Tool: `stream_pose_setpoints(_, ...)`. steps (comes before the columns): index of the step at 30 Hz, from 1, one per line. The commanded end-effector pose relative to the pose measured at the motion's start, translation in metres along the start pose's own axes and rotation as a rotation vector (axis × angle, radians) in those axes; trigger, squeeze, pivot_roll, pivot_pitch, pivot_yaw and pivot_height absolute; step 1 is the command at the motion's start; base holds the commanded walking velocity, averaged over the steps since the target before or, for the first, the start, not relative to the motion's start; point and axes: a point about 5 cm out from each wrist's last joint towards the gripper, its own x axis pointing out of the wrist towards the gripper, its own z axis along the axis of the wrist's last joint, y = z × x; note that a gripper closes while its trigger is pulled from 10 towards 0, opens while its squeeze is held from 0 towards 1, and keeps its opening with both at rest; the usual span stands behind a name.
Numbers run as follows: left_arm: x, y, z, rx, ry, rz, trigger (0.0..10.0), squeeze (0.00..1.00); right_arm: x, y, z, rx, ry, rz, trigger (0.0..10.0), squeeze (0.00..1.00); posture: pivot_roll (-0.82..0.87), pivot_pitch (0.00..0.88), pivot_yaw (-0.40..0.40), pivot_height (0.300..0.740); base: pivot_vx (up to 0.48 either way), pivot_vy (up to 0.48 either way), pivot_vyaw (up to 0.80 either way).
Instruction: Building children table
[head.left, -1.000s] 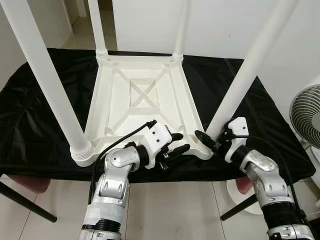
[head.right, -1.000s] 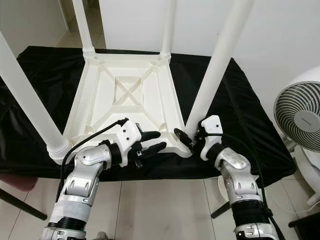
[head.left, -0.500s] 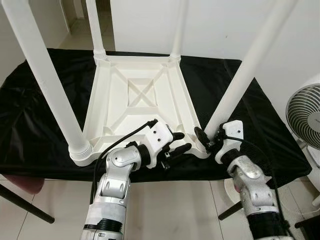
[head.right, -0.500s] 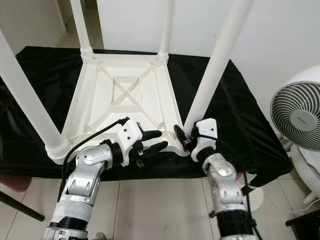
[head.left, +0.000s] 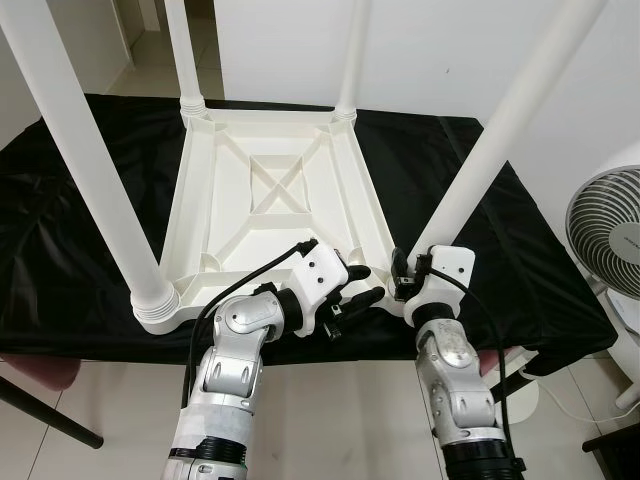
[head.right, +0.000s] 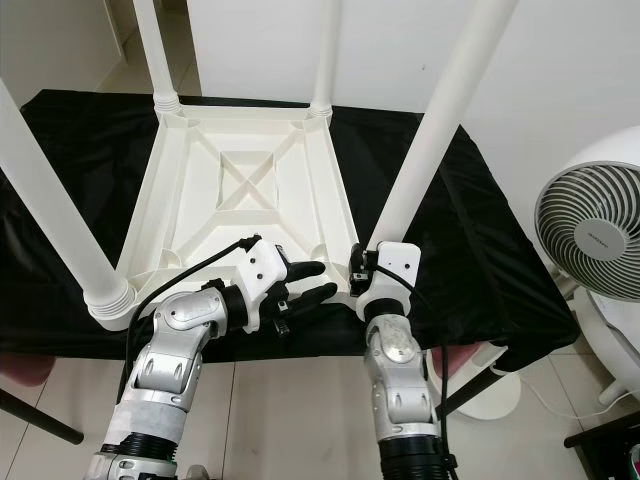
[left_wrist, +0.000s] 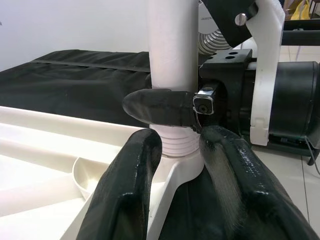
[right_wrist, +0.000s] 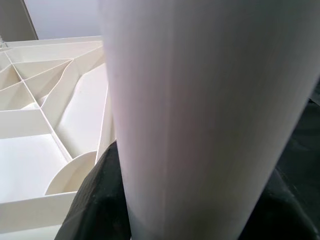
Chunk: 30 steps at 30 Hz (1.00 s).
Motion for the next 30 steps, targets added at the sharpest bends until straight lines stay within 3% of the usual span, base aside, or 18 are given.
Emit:
stream_pose_setpoints(1,0.0,0.008,-0.006,-0.038,0.005,0.31,10.0,0.0,-0.006,0.002,-0.02,0.029,0.1,-0.017,0.0,0.0,0.06,0.025,-0.048,0.74,0.0,0.0,0.0)
stream_pose_setpoints(7,-0.002,0.009,-0.006,-0.029,0.01,0.313,10.0,0.0,-0.006,0.003,-0.018,0.072,0.107,-0.023,0.0,0.0,0.07,0.019,-0.049,0.74,0.0,0.0,0.0)
stream_pose_setpoints(8,-0.003,0.01,-0.006,-0.027,0.011,0.315,10.0,0.0,-0.006,0.005,-0.018,0.072,0.114,-0.024,10.0,0.0,0.08,0.015,-0.048,0.74,0.0,0.0,0.0)
stream_pose_setpoints(9,-0.003,0.011,-0.006,-0.024,0.011,0.317,10.0,0.0,-0.006,0.006,-0.018,0.068,0.118,-0.032,10.0,0.0,0.08,0.015,-0.048,0.74,0.0,0.0,0.0)
stream_pose_setpoints(10,-0.003,0.011,-0.006,-0.023,0.011,0.319,10.0,0.0,-0.005,0.006,-0.017,0.08,0.107,-0.025,10.0,0.22,0.08,0.015,-0.046,0.74,0.0,0.0,0.0)
stream_pose_setpoints(12,-0.003,0.011,-0.005,-0.023,0.01,0.32,10.0,0.0,-0.005,0.006,-0.015,0.09,0.098,-0.02,10.0,0.22,0.08,0.015,-0.046,0.74,0.0,0.0,0.0)
stream_pose_setpoints(13,-0.003,0.011,-0.005,-0.023,0.01,0.32,10.0,0.0,-0.004,0.006,-0.013,0.097,0.084,-0.008,10.0,1.0,0.08,0.016,-0.047,0.74,0.0,0.0,0.0)
stream_pose_setpoints(21,-0.003,0.01,-0.006,-0.026,0.011,0.32,10.0,0.0,-0.001,0.002,-0.005,0.124,0.024,0.052,10.0,1.0,0.07,0.02,-0.049,0.74,0.0,0.0,0.0)
stream_pose_setpoints(24,-0.002,0.009,-0.006,-0.031,0.01,0.321,10.0,0.0,0.001,-0.006,0.001,0.125,0.0,0.183,10.0,1.0,0.07,0.031,-0.052,0.74,0.0,0.0,0.0)
stream_pose_setpoints(25,-0.002,0.009,-0.006,-0.034,0.01,0.322,10.0,0.0,0.001,-0.011,0.003,0.1,-0.009,0.267,10.0,0.0,0.06,0.038,-0.052,0.74,0.0,0.0,0.0)
stream_pose_setpoints(28,-0.002,0.009,-0.006,-0.035,0.01,0.323,10.0,0.0,0.001,-0.018,0.004,0.063,-0.009,0.338,10.0,0.0,0.06,0.041,-0.052,0.74,0.0,0.0,0.0)
stream_pose_setpoints(30,-0.002,0.01,-0.006,-0.036,0.012,0.325,10.0,0.0,0.003,-0.029,0.005,-0.019,-0.003,0.425,10.0,0.0,0.06,0.049,-0.048,0.74,0.0,0.0,0.0)
